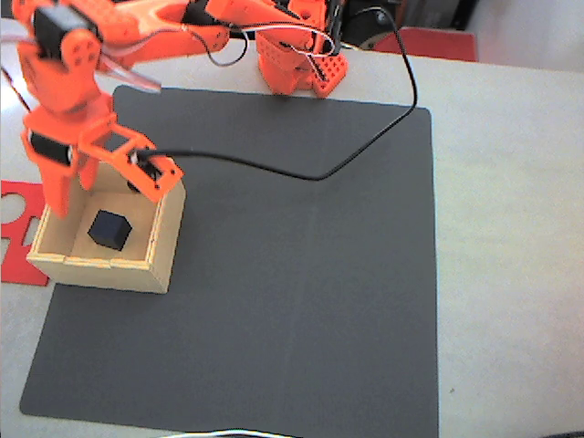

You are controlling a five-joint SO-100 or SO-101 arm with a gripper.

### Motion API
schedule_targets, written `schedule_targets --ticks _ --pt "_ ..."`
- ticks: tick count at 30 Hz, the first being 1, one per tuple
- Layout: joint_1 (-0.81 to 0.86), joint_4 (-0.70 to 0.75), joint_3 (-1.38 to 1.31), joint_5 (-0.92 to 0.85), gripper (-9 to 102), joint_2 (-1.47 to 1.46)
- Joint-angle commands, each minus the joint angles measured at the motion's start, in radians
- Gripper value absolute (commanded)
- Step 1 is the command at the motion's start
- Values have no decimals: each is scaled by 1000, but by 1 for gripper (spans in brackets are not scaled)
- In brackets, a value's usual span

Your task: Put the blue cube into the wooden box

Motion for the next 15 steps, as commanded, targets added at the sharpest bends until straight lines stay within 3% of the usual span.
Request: schedule_targets --ticks 1,10,15 --pt "-6 8 -44 0 0 176" --pt "-15 12 34 12 0 686" --pt "-104 6 342 23 0 1040"
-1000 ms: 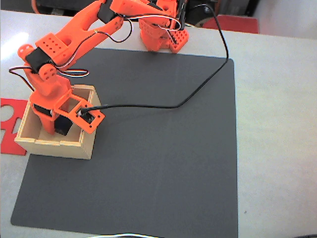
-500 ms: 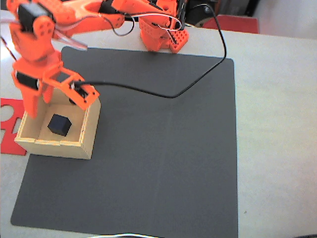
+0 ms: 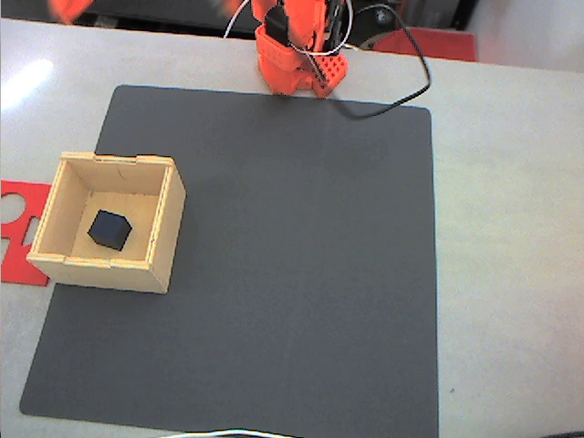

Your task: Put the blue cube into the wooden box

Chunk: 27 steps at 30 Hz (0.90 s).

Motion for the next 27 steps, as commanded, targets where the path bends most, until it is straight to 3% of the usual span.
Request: schedule_targets --ticks 1,6,13,27 --pt "-94 -8 268 12 0 284" --pt "-339 -187 845 32 0 736" --pt "-509 -347 1255 -14 0 1035" --pt "-615 -672 2094 -31 0 1511"
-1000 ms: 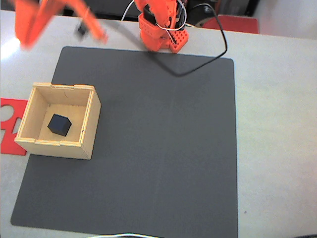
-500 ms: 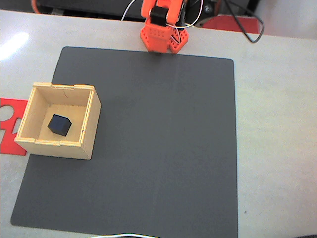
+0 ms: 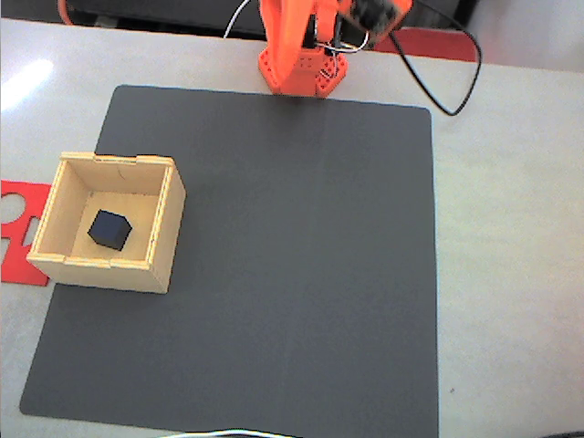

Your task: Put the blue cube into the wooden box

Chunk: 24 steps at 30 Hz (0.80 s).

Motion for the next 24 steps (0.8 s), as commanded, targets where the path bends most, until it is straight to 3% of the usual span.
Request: schedule_targets --ticks 1,15,24 --pt "-12 -40 126 20 0 31" --pt "-8 -58 472 137 0 133" --pt "83 -120 617 227 0 132"
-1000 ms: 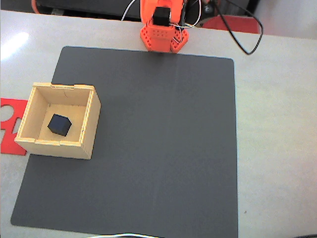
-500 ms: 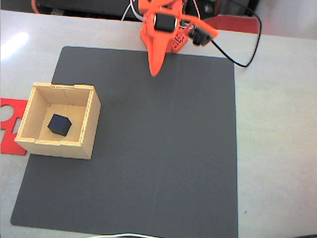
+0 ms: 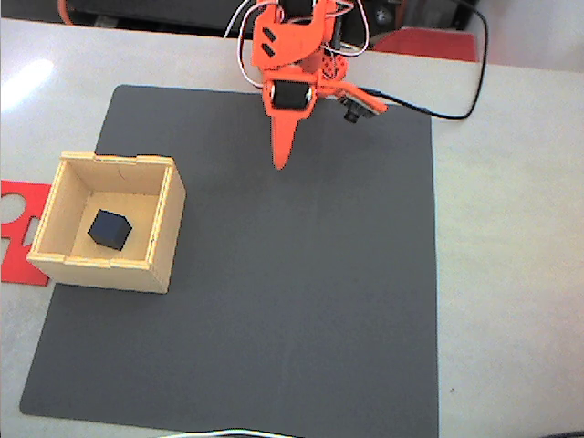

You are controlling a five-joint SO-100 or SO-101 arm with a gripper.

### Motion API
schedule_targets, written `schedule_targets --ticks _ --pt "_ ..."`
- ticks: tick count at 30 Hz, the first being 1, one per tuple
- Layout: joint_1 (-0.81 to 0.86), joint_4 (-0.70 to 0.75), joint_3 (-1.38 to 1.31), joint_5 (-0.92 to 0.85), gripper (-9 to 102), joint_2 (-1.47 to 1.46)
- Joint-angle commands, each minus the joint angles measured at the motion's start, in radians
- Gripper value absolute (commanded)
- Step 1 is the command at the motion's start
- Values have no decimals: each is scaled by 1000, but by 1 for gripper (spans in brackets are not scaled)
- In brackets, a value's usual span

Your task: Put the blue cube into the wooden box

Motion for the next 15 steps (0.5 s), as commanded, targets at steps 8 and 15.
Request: schedule_targets --ticks 8,15 --pt "26 -17 2 15 0 15" --pt "23 -15 2 12 0 15"
